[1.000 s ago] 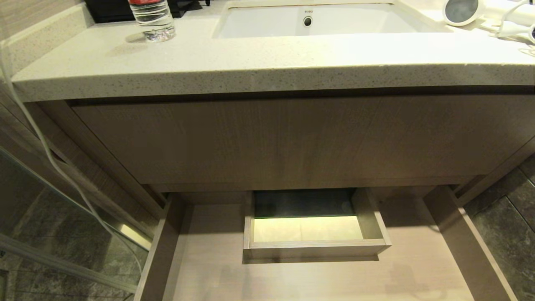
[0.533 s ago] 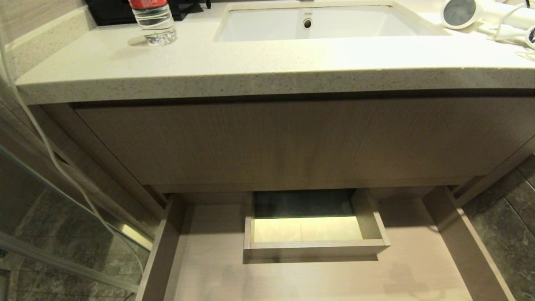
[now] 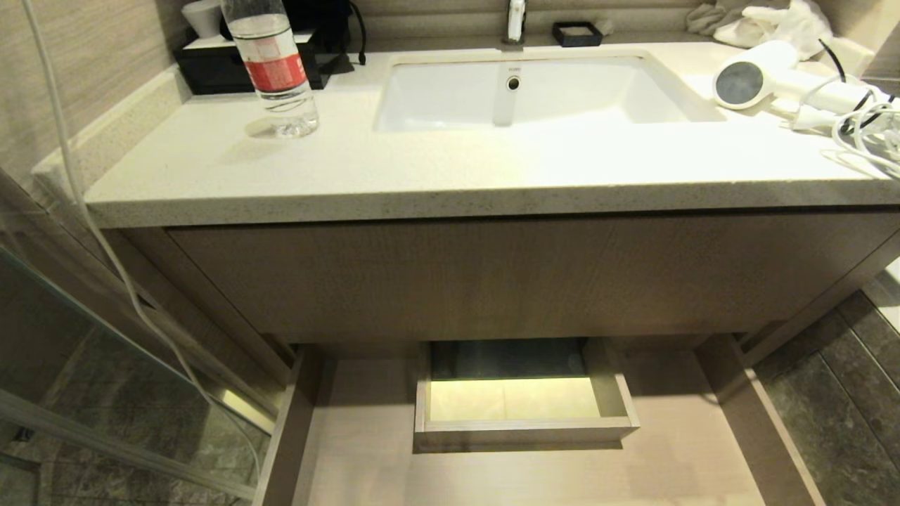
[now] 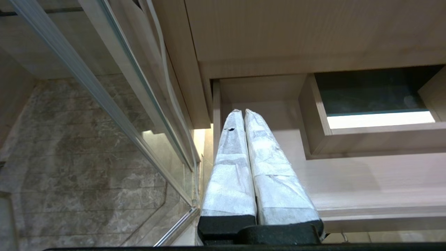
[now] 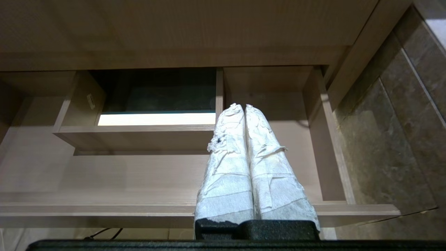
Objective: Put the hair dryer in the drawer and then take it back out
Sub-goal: Pick up the hairdryer
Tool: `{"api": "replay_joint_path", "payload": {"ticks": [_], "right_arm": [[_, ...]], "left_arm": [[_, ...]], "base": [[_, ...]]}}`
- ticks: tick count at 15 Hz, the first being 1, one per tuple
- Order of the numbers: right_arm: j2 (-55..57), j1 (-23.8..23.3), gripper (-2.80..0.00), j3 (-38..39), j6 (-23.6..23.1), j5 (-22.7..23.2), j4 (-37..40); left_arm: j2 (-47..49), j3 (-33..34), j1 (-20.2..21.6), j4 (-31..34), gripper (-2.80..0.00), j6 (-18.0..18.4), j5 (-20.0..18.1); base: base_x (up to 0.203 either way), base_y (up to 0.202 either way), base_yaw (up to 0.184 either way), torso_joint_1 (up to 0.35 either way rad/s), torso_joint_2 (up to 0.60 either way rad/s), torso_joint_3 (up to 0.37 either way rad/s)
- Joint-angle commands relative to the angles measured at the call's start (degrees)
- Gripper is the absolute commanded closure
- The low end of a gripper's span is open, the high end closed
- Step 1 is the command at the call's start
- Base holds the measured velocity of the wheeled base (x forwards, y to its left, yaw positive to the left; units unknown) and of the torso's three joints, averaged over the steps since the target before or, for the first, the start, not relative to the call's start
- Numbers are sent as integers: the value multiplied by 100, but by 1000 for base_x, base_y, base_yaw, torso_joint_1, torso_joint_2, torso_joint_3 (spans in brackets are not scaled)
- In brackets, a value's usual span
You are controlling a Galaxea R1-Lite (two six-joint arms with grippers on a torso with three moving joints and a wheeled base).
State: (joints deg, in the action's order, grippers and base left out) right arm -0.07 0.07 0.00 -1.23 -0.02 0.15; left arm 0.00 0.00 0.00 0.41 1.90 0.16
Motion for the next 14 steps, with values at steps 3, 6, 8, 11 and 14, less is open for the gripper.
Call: {"api": "replay_joint_path", "payload": {"ticks": [3, 6, 8, 11, 14], "right_arm": [[7, 1, 0, 9, -2, 11, -15], [7, 1, 0, 9, -17, 11, -15], [7, 1, 0, 9, -17, 11, -15], [7, 1, 0, 9, -17, 11, -15], [7, 1, 0, 9, -17, 11, -15]], "left_arm": [[0, 0, 0, 1, 0, 12, 2], [7, 0, 0, 2, 0, 9, 2], [0, 0, 0, 2, 0, 12, 2], [2, 0, 0, 2, 0, 12, 2], [1, 0, 0, 2, 0, 12, 2]], "base": [[0, 0, 0, 148, -491, -356], [0, 0, 0, 171, -510, -348], [0, 0, 0, 201, -537, -349], [0, 0, 0, 200, -546, -347], [0, 0, 0, 230, -586, -358]]}}
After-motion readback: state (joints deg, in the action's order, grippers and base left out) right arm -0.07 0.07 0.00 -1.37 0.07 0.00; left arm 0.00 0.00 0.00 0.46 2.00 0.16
